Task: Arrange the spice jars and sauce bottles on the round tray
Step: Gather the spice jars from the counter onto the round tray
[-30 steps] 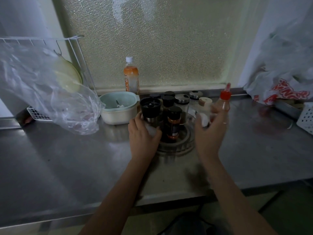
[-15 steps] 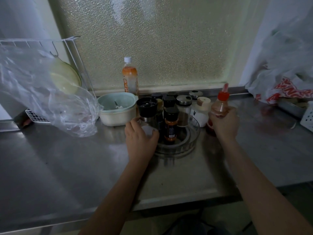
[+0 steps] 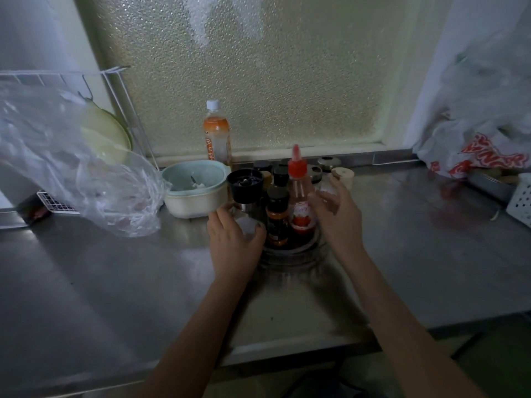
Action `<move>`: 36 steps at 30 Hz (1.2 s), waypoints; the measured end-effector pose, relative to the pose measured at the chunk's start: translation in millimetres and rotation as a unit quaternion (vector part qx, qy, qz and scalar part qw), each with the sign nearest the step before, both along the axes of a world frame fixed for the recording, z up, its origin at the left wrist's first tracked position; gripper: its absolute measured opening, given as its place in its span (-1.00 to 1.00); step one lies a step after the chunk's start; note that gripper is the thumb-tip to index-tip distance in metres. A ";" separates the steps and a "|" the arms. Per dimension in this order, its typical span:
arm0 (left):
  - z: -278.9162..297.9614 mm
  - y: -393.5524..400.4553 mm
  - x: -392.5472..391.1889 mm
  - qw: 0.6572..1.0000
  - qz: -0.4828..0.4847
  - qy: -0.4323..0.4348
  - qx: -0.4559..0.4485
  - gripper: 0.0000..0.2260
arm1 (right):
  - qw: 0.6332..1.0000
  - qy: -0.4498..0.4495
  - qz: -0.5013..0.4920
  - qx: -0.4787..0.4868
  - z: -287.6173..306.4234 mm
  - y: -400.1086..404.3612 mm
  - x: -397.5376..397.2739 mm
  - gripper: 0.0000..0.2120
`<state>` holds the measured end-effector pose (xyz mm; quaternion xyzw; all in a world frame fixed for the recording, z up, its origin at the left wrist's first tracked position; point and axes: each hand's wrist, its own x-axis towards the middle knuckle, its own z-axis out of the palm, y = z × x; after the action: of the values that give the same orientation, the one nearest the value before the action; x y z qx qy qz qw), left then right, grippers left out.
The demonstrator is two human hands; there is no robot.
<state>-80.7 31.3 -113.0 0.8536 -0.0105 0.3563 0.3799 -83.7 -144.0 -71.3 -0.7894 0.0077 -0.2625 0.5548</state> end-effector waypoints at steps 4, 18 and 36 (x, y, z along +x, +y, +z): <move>0.4 -1.0 1.0 1.000 0.001 -0.004 -0.004 -0.51 | 0.988 -0.054 -0.145 0.016 8.6 -24.0 24.2 -0.54; -0.7 -0.2 4.0 1.000 -0.003 -0.020 -0.002 -0.50 | 0.982 -0.058 -0.175 0.036 -3.0 -47.0 22.5 -0.52; 0.5 0.8 2.1 1.000 -0.007 -0.013 0.009 -0.51 | 0.999 0.014 0.036 -0.013 -13.7 -25.8 10.0 -0.67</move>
<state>-78.6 32.2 -112.5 0.8523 -0.0247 0.3646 0.3741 -73.7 -169.8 -85.0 -0.7998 -0.0163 -0.2312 0.5537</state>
